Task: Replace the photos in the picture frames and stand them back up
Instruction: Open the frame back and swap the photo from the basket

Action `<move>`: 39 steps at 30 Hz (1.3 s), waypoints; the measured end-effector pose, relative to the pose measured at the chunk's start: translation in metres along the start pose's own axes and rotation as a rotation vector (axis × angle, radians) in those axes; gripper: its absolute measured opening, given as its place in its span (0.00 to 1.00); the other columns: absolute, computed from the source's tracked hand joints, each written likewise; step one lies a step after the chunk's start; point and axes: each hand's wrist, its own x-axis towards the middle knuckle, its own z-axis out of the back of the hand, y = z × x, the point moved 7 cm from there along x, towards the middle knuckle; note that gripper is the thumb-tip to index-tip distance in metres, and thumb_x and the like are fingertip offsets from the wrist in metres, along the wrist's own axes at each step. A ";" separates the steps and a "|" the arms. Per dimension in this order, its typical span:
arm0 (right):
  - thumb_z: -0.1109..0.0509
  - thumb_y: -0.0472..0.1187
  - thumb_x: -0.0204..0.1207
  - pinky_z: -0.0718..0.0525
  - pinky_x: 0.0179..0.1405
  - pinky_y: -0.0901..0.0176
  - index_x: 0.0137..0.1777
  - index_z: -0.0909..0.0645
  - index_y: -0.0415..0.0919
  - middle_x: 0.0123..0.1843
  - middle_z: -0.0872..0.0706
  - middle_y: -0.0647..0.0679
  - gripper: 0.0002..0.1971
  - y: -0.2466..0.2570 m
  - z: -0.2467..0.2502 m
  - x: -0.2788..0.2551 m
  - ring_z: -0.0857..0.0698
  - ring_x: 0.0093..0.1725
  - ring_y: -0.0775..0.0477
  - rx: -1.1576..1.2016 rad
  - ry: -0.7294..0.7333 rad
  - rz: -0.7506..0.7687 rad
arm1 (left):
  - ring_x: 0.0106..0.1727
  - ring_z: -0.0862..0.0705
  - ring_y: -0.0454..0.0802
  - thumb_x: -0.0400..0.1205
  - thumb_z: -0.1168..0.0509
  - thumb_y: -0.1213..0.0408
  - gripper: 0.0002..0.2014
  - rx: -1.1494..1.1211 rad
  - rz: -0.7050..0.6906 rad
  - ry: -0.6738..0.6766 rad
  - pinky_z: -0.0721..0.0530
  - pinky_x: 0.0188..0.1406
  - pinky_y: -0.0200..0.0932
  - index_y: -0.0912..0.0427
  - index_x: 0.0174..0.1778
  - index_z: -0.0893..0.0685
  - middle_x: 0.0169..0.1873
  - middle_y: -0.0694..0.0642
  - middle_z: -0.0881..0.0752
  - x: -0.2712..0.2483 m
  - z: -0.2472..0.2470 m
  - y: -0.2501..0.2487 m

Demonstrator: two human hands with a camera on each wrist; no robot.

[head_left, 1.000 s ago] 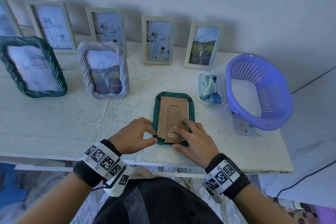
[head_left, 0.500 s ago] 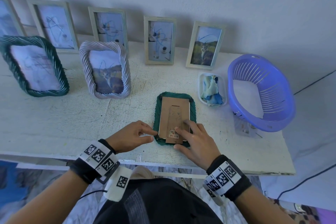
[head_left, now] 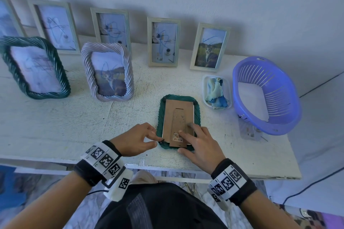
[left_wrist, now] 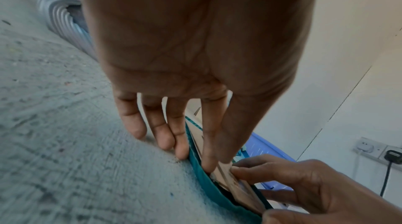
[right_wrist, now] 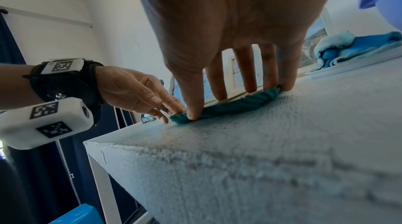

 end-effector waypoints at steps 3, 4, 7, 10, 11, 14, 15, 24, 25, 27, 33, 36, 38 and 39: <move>0.34 0.61 0.76 0.18 0.61 0.46 0.76 0.26 0.51 0.77 0.32 0.45 0.30 0.000 0.000 0.001 0.29 0.69 0.39 0.002 0.000 0.024 | 0.64 0.26 0.40 0.86 0.38 0.54 0.13 0.052 -0.011 -0.025 0.32 0.66 0.37 0.45 0.65 0.14 0.62 0.47 0.23 0.001 0.004 0.000; 0.36 0.63 0.74 0.19 0.62 0.44 0.75 0.26 0.51 0.76 0.31 0.45 0.31 0.000 0.001 0.001 0.28 0.67 0.39 -0.003 0.006 0.037 | 0.62 0.25 0.40 0.86 0.38 0.52 0.13 0.069 -0.015 -0.050 0.29 0.66 0.39 0.45 0.63 0.13 0.60 0.47 0.21 0.001 0.009 -0.002; 0.43 0.70 0.72 0.23 0.63 0.45 0.73 0.26 0.53 0.72 0.27 0.48 0.34 -0.005 0.014 0.008 0.26 0.65 0.43 0.074 0.007 0.025 | 0.57 0.22 0.43 0.81 0.40 0.46 0.16 0.113 -0.054 -0.190 0.22 0.64 0.50 0.46 0.57 0.13 0.54 0.48 0.20 0.009 0.027 -0.015; 0.38 0.64 0.78 0.23 0.62 0.48 0.75 0.29 0.51 0.68 0.24 0.47 0.29 -0.018 0.042 0.026 0.24 0.64 0.44 0.184 -0.114 -0.030 | 0.65 0.24 0.50 0.82 0.39 0.48 0.18 0.248 -0.150 -0.244 0.24 0.67 0.55 0.44 0.66 0.18 0.65 0.51 0.23 0.026 0.034 -0.043; 0.37 0.61 0.80 0.24 0.64 0.50 0.75 0.29 0.50 0.68 0.23 0.46 0.27 -0.023 0.048 0.033 0.24 0.65 0.43 0.182 -0.146 -0.044 | 0.68 0.26 0.52 0.82 0.40 0.47 0.19 0.315 -0.170 -0.227 0.26 0.68 0.56 0.42 0.69 0.21 0.70 0.51 0.25 0.033 0.032 -0.053; 0.36 0.55 0.81 0.30 0.69 0.51 0.77 0.31 0.45 0.72 0.23 0.43 0.28 -0.034 0.052 0.052 0.26 0.70 0.40 0.093 -0.097 -0.054 | 0.75 0.30 0.54 0.84 0.41 0.45 0.21 0.512 -0.174 -0.127 0.31 0.72 0.59 0.38 0.74 0.27 0.78 0.51 0.31 0.052 0.023 -0.071; 0.36 0.55 0.81 0.32 0.71 0.50 0.79 0.32 0.45 0.73 0.24 0.42 0.29 -0.036 0.050 0.055 0.27 0.71 0.39 0.065 -0.060 -0.057 | 0.75 0.30 0.54 0.84 0.42 0.44 0.22 0.564 -0.162 -0.102 0.32 0.73 0.59 0.38 0.75 0.28 0.78 0.51 0.31 0.056 0.021 -0.072; 0.40 0.50 0.84 0.31 0.69 0.51 0.76 0.30 0.35 0.68 0.26 0.38 0.26 -0.057 0.037 0.065 0.26 0.68 0.37 0.037 -0.051 -0.120 | 0.74 0.27 0.51 0.84 0.43 0.44 0.22 0.655 -0.156 -0.101 0.31 0.71 0.55 0.38 0.75 0.29 0.78 0.50 0.33 0.060 0.017 -0.068; 0.41 0.50 0.84 0.29 0.66 0.50 0.74 0.29 0.35 0.65 0.25 0.38 0.24 -0.059 0.035 0.067 0.25 0.65 0.36 0.016 -0.049 -0.118 | 0.73 0.27 0.51 0.84 0.43 0.44 0.22 0.654 -0.155 -0.101 0.31 0.71 0.55 0.38 0.75 0.28 0.78 0.50 0.33 0.060 0.017 -0.069; 0.42 0.49 0.84 0.28 0.62 0.49 0.72 0.26 0.35 0.62 0.24 0.39 0.23 -0.060 0.034 0.070 0.24 0.61 0.35 -0.026 -0.046 -0.098 | 0.73 0.26 0.51 0.84 0.43 0.43 0.22 0.657 -0.153 -0.099 0.30 0.70 0.56 0.38 0.75 0.29 0.78 0.50 0.33 0.060 0.017 -0.069; 0.42 0.46 0.83 0.24 0.59 0.47 0.74 0.27 0.38 0.65 0.25 0.39 0.22 -0.058 0.034 0.072 0.25 0.61 0.34 -0.076 -0.045 -0.058 | 0.72 0.25 0.51 0.84 0.43 0.44 0.21 0.668 -0.141 -0.097 0.30 0.72 0.56 0.38 0.74 0.29 0.78 0.50 0.33 0.061 0.017 -0.069; 0.41 0.44 0.83 0.24 0.61 0.44 0.75 0.26 0.42 0.63 0.25 0.39 0.22 -0.061 0.033 0.074 0.25 0.60 0.35 0.041 -0.050 -0.062 | 0.72 0.24 0.51 0.84 0.43 0.45 0.21 0.665 -0.142 -0.094 0.30 0.72 0.56 0.37 0.74 0.28 0.78 0.49 0.32 0.062 0.017 -0.069; 0.40 0.42 0.83 0.26 0.64 0.46 0.77 0.27 0.43 0.63 0.24 0.40 0.22 -0.065 0.033 0.075 0.25 0.61 0.36 0.107 -0.054 -0.070 | 0.71 0.24 0.51 0.84 0.43 0.44 0.21 0.670 -0.143 -0.094 0.30 0.72 0.55 0.37 0.75 0.29 0.78 0.49 0.32 0.062 0.017 -0.069; 0.40 0.42 0.83 0.27 0.65 0.47 0.77 0.27 0.43 0.63 0.24 0.41 0.22 -0.066 0.032 0.075 0.25 0.62 0.37 0.127 -0.053 -0.070 | 0.71 0.24 0.51 0.84 0.44 0.44 0.22 0.671 -0.143 -0.092 0.30 0.72 0.54 0.37 0.75 0.29 0.78 0.49 0.32 0.063 0.017 -0.068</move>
